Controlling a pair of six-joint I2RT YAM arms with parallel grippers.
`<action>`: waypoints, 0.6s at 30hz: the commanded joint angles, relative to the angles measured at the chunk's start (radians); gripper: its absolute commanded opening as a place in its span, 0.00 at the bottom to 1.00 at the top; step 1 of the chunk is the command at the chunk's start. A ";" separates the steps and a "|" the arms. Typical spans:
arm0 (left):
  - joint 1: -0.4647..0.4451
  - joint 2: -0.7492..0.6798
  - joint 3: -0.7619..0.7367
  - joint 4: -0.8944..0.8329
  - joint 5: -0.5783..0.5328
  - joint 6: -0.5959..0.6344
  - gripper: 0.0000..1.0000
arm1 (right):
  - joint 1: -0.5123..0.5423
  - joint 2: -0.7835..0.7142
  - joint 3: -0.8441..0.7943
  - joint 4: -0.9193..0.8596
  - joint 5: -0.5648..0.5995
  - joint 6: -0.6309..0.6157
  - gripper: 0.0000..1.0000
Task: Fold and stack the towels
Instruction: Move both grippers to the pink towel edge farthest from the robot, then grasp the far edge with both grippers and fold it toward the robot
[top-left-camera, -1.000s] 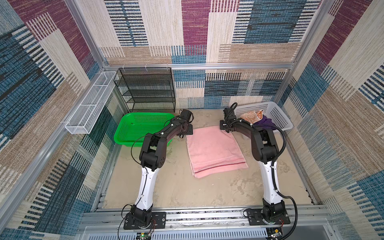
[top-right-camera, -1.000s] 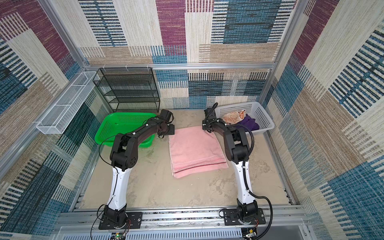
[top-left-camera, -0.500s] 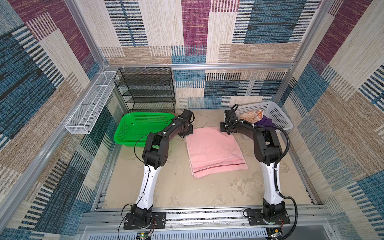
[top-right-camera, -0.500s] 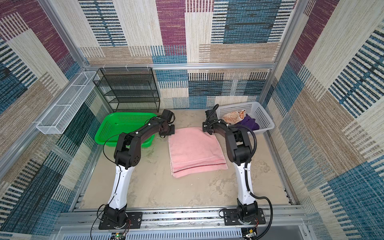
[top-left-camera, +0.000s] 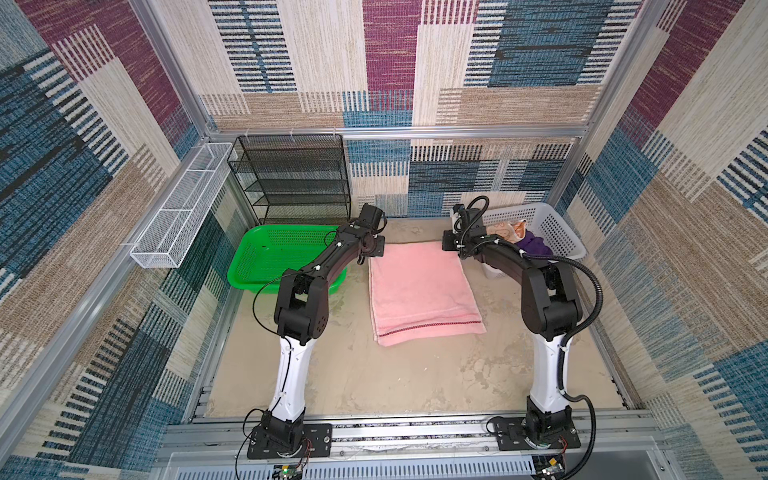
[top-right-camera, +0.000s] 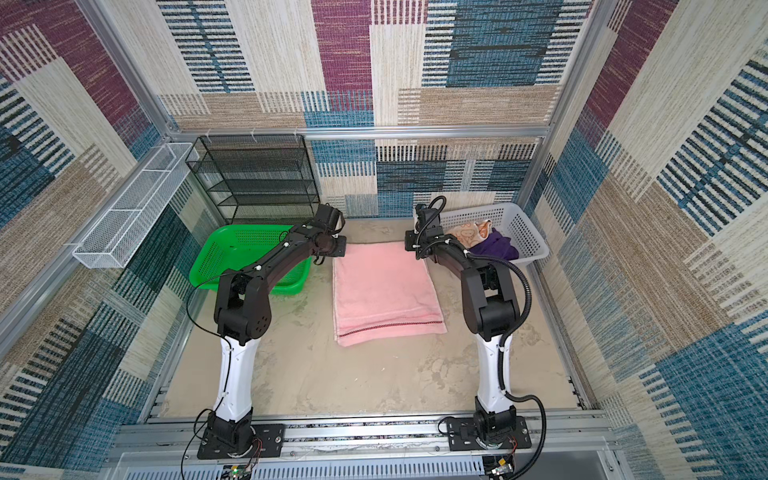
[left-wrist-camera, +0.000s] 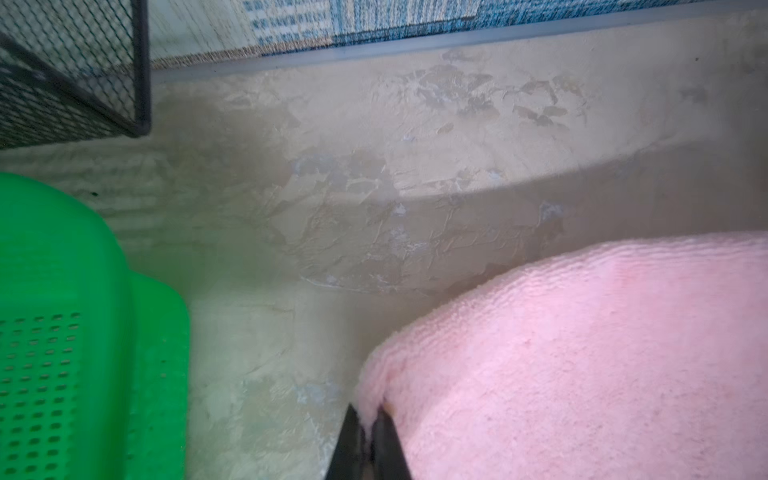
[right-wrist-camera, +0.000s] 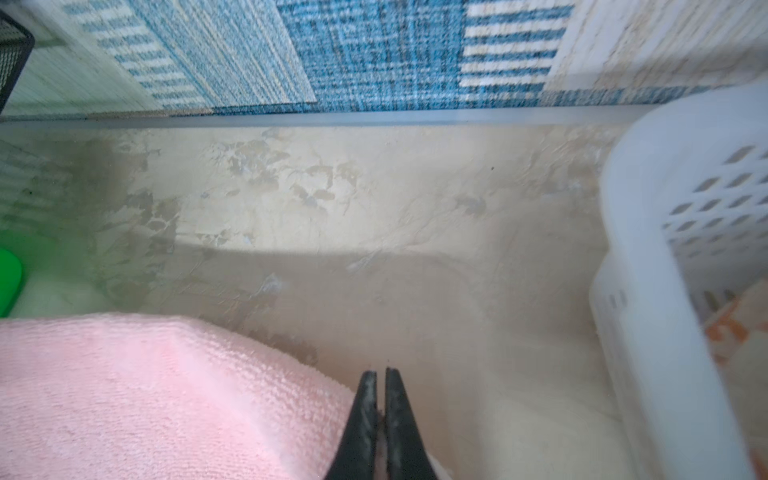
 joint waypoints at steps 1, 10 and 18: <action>0.013 -0.035 -0.005 0.017 -0.041 0.058 0.00 | -0.016 -0.018 0.020 0.086 -0.040 -0.005 0.00; 0.027 -0.196 -0.226 0.196 0.107 0.123 0.00 | -0.046 -0.109 -0.101 0.140 -0.135 -0.039 0.00; 0.009 -0.388 -0.498 0.354 0.202 0.108 0.00 | -0.046 -0.277 -0.332 0.191 -0.169 -0.027 0.00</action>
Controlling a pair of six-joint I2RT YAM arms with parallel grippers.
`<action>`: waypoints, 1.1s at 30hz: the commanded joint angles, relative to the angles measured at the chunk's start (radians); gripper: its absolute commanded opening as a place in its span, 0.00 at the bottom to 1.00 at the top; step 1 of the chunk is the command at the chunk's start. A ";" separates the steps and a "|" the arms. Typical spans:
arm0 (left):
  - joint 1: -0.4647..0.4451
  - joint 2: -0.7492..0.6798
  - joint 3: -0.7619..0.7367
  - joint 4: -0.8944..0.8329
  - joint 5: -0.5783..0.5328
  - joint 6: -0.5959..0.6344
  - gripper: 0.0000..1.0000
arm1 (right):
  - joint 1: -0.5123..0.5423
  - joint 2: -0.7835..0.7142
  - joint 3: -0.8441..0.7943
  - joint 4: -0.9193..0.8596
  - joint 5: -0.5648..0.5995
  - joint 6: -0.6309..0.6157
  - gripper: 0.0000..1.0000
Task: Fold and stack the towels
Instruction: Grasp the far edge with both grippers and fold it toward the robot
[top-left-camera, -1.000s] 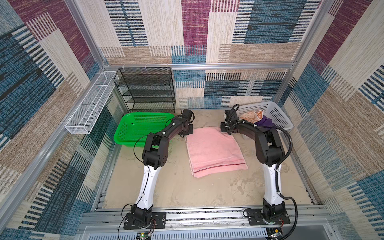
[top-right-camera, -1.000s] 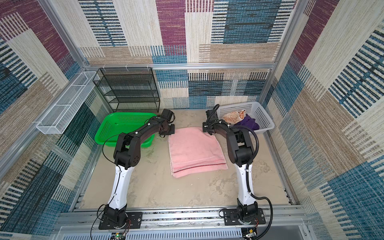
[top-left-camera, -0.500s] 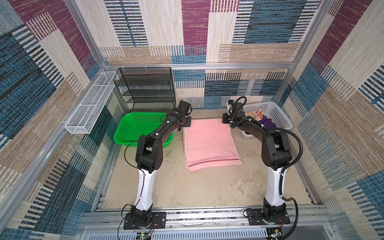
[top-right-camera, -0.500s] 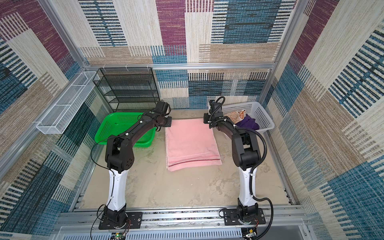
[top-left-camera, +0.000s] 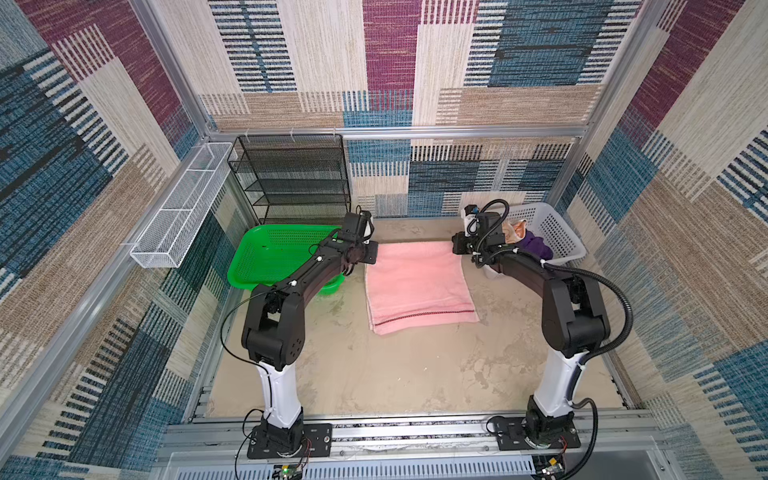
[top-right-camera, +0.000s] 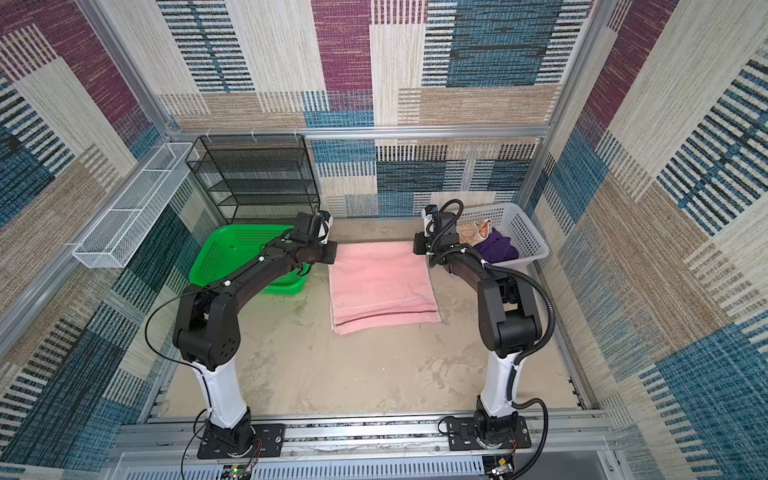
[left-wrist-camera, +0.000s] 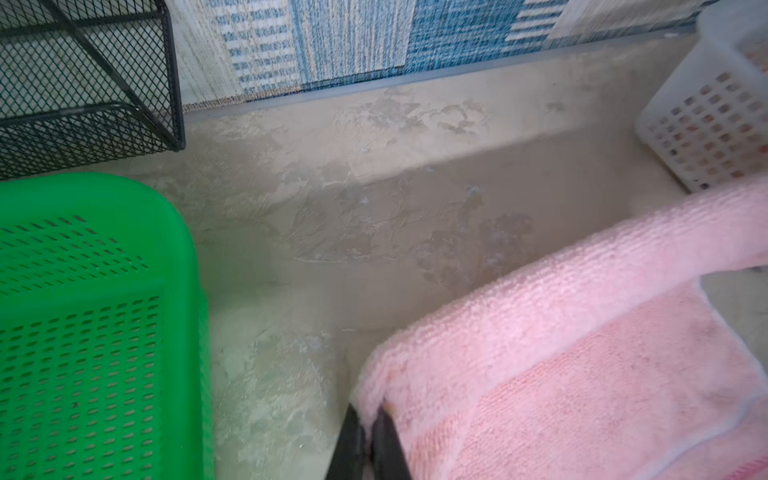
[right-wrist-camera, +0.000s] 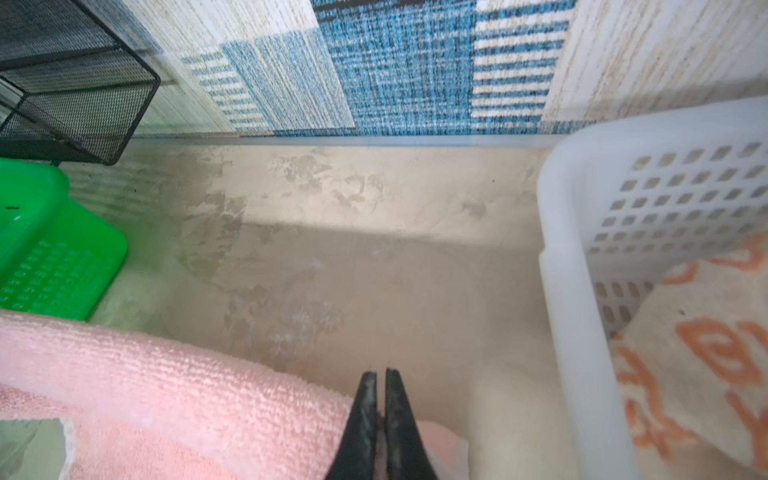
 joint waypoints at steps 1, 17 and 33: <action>-0.007 -0.069 -0.070 0.095 0.058 0.009 0.00 | -0.001 -0.066 -0.069 0.055 -0.026 0.002 0.00; -0.087 -0.350 -0.399 0.103 0.076 -0.068 0.00 | -0.001 -0.404 -0.447 0.020 -0.014 0.086 0.00; -0.201 -0.375 -0.612 0.193 0.008 -0.172 0.00 | -0.001 -0.441 -0.673 0.040 -0.045 0.195 0.00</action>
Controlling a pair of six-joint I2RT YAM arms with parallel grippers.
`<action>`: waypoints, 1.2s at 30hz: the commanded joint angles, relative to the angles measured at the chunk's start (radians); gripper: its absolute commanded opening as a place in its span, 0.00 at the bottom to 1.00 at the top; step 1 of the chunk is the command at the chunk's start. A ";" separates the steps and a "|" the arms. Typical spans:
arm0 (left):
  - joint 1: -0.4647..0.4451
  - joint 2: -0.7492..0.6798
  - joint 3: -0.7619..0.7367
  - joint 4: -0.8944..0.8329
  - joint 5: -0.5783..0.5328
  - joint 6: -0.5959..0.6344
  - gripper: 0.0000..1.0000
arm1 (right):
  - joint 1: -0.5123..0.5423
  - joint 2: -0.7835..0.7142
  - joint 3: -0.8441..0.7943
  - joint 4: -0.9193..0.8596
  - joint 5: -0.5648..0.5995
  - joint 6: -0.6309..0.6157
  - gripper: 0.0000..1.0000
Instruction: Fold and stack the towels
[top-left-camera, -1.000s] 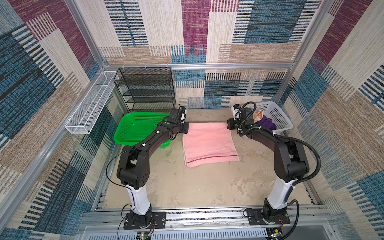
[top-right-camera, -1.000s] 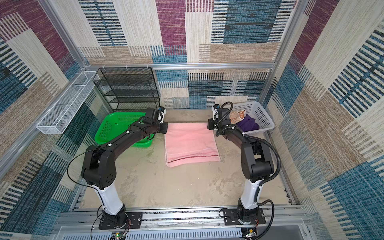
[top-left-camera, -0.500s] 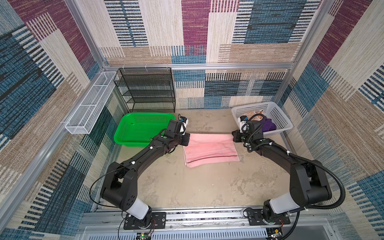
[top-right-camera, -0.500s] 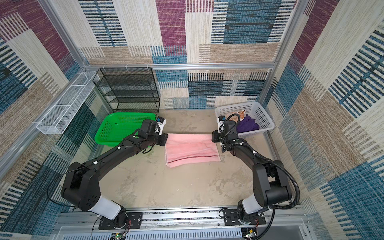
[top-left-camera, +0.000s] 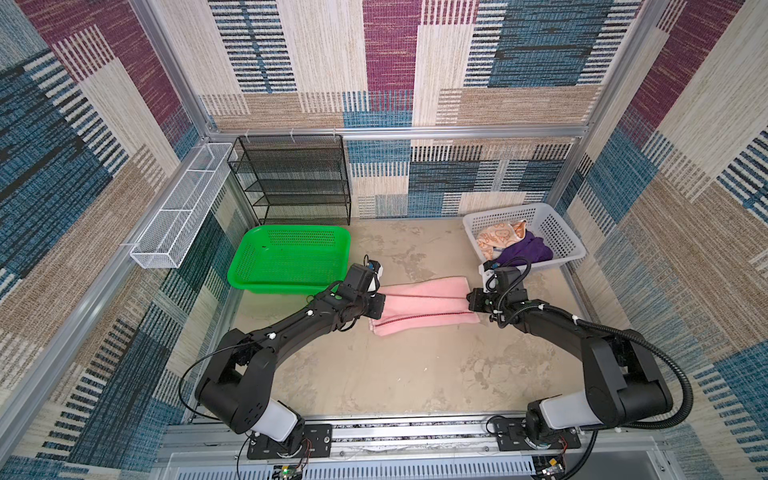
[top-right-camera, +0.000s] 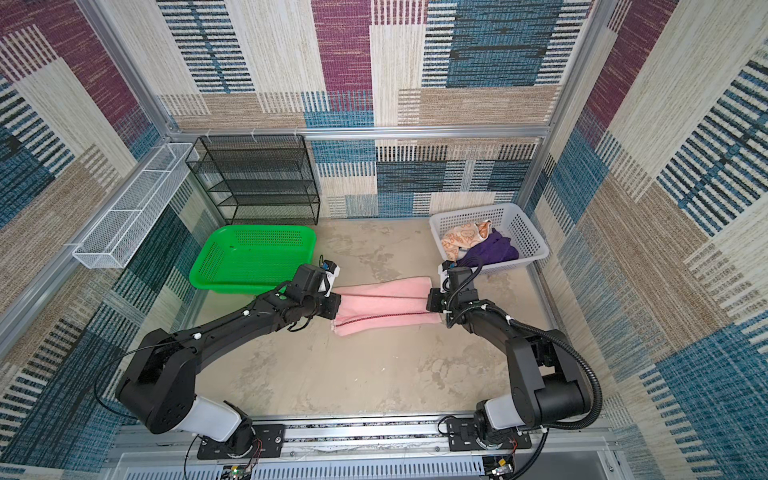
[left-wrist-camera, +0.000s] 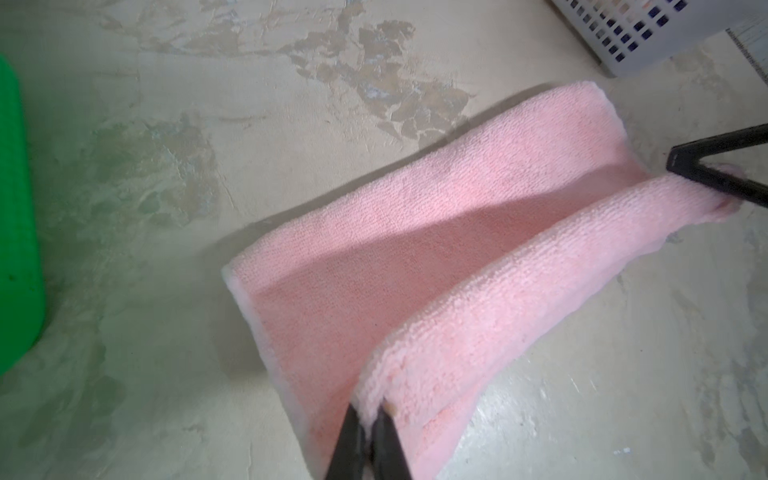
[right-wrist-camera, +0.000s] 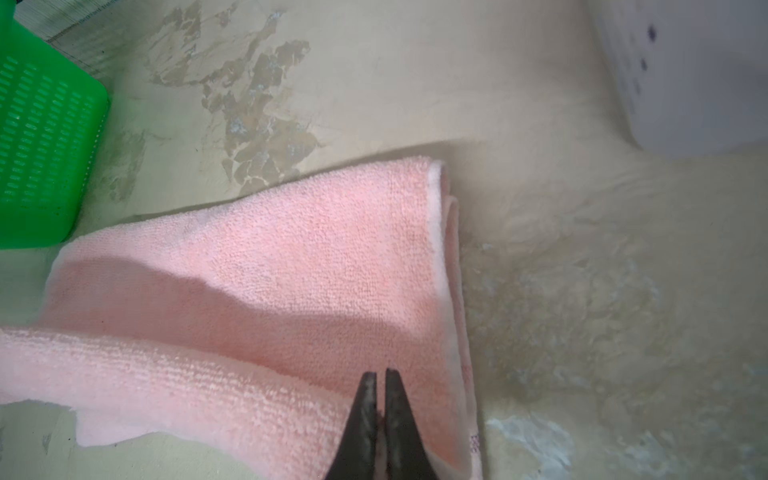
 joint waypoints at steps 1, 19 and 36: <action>-0.017 0.000 -0.029 0.067 -0.035 -0.056 0.00 | -0.001 0.001 -0.016 0.030 -0.007 0.026 0.00; -0.112 -0.162 -0.259 0.175 -0.138 -0.046 0.25 | -0.001 -0.166 -0.108 -0.080 0.033 0.072 0.35; -0.137 -0.389 -0.332 0.203 -0.208 -0.059 0.54 | 0.001 -0.259 -0.080 -0.052 -0.048 0.072 0.56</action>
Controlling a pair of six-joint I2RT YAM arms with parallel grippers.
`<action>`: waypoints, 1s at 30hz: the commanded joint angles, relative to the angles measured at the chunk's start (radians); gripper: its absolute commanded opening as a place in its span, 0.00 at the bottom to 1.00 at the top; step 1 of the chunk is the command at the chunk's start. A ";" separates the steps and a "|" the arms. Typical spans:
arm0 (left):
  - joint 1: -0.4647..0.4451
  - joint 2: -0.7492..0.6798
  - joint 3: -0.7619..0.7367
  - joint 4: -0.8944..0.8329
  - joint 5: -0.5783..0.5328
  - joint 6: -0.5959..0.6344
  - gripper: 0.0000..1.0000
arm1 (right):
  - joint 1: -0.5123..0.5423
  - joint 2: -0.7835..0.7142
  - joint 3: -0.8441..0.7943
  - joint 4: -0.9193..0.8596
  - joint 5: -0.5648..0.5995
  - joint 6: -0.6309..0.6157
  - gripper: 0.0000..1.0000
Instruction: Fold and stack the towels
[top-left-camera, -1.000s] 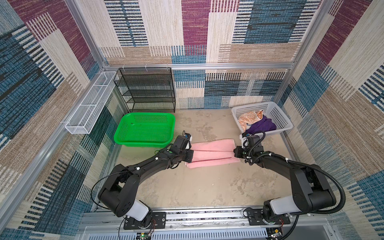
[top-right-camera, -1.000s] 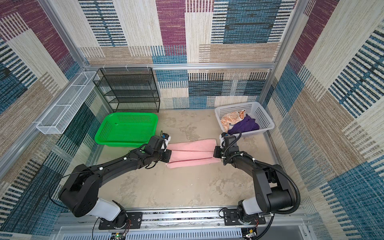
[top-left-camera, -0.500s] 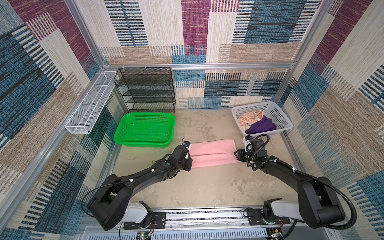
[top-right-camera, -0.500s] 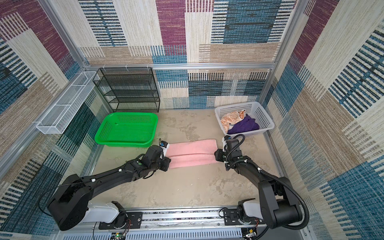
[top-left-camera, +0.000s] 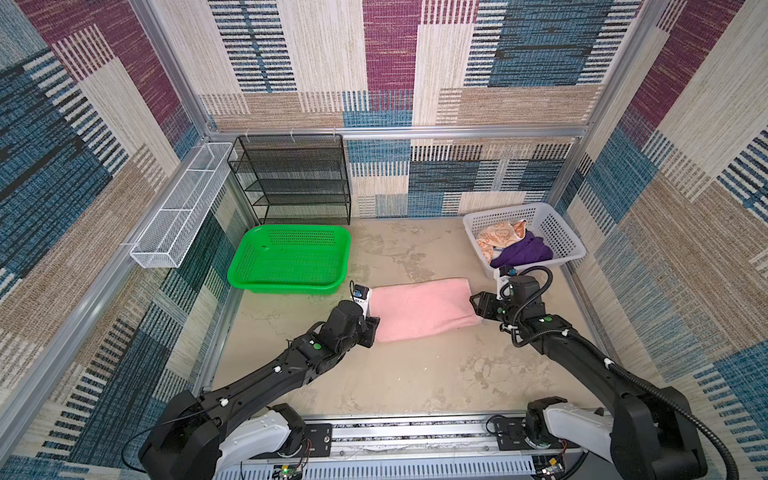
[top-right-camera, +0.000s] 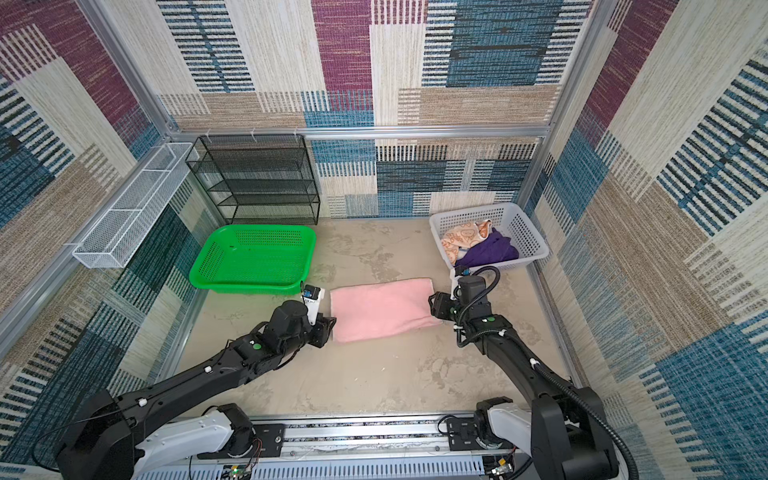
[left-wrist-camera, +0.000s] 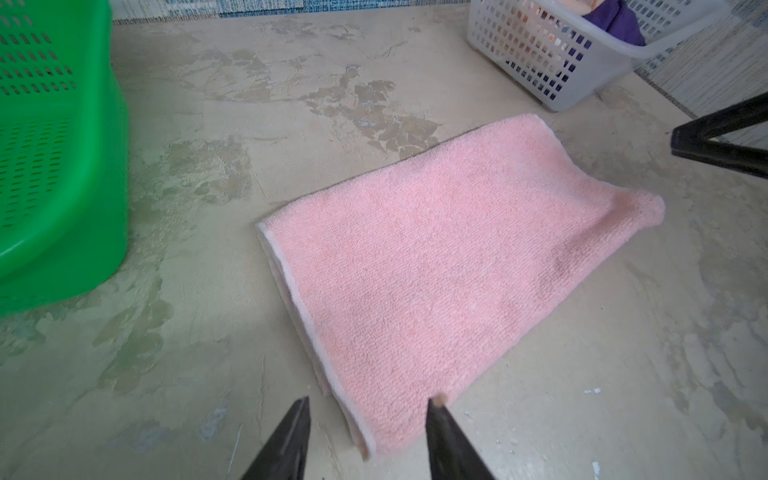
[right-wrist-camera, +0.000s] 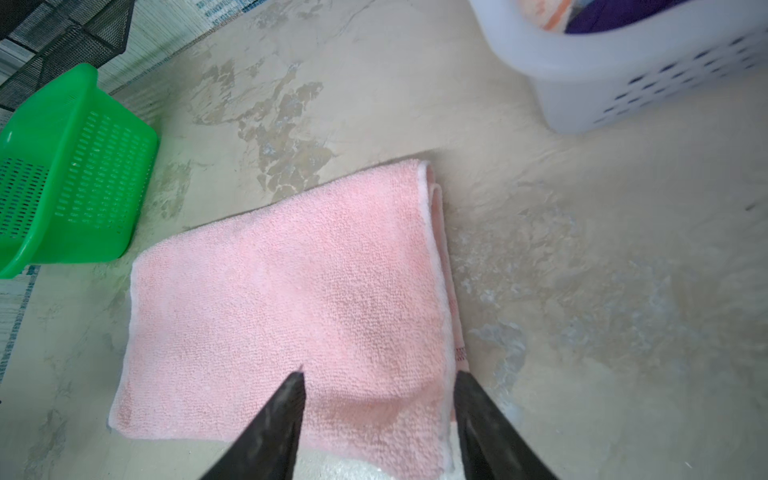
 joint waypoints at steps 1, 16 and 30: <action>0.002 0.034 0.033 0.027 -0.020 -0.021 0.57 | 0.002 0.045 0.009 0.074 -0.087 0.002 0.54; 0.088 0.285 0.099 -0.011 0.088 -0.207 0.98 | 0.014 0.090 -0.182 0.054 -0.079 0.107 0.29; 0.137 0.407 0.120 0.024 0.199 -0.277 0.99 | 0.015 -0.037 -0.049 0.050 -0.052 0.071 0.34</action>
